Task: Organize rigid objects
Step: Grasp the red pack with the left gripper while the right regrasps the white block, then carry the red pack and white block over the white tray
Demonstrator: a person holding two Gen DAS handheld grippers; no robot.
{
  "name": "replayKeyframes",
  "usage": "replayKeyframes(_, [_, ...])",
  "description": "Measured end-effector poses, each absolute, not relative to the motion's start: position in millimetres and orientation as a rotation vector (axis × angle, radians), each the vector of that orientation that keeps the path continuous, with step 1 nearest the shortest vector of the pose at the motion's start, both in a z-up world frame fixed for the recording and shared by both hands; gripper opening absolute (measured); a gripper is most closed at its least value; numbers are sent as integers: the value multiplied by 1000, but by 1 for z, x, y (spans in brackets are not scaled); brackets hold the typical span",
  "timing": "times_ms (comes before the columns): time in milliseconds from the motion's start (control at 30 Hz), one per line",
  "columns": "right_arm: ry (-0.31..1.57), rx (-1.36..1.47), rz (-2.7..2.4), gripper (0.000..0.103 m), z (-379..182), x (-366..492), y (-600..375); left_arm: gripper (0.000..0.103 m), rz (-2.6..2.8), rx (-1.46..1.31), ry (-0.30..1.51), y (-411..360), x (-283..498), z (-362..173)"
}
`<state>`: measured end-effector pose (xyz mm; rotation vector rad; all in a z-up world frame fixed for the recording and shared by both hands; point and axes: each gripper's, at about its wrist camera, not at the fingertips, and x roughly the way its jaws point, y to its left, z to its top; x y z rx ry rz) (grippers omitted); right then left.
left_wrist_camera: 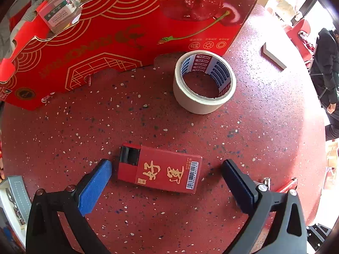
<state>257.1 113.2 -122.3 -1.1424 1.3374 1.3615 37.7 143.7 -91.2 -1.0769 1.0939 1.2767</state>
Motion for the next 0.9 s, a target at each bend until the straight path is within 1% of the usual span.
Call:
replayKeyframes(67, [1339,-1147,1367,37,-121,255,117,103,1272,-1088,1106,145,39,-89])
replayKeyframes(100, [1326,-1157,1352,63,-120,254,118,103,1269,-1096,1113,145,38,-88])
replayKeyframes(133, [1298,-1174,1327,78,-120,251,120,103,1270,-1099,1116,142,38,-88])
replayKeyframes(233, [1304,-1197,1313,77,-126,241,123,102,1273,-1098,1111,140,35,-98])
replayKeyframes(267, [1280,-1209,1309,76,-126,238,122,101,1272,-1098,1110,139,36,-97])
replayKeyframes(300, [1257,-1229,1301,72,-126,237,121,99,1268,-1098,1109,142,40,-104])
replayKeyframes(333, [1232,-1249,1292,66,-127,231,121,95,1261,-1089,1111,146,48,-115])
replayKeyframes(367, [1208,-1263,1282,61,-126,226,120,88,1251,-1074,1114,144,52,-111])
replayKeyframes(400, [1204,-1258,1288,49,-126,221,122,83,1237,-1061,1114,141,56,-107])
replayKeyframes(433, [1195,-1260,1291,31,-124,221,120,73,1225,-1043,1118,139,59,-103])
replayKeyframes(467, [1198,-1265,1291,25,-123,221,121,73,1204,-1039,1134,138,63,-102])
replayKeyframes(567, [1243,-1242,1296,25,-121,223,119,72,1195,-1051,1154,133,62,-101])
replayKeyframes(667, [1242,-1216,1314,25,-110,227,114,72,1192,-1080,1144,121,53,-98])
replayKeyframes(900, [1295,-1174,1358,25,-89,229,93,72,1178,-1040,1117,83,33,-66])
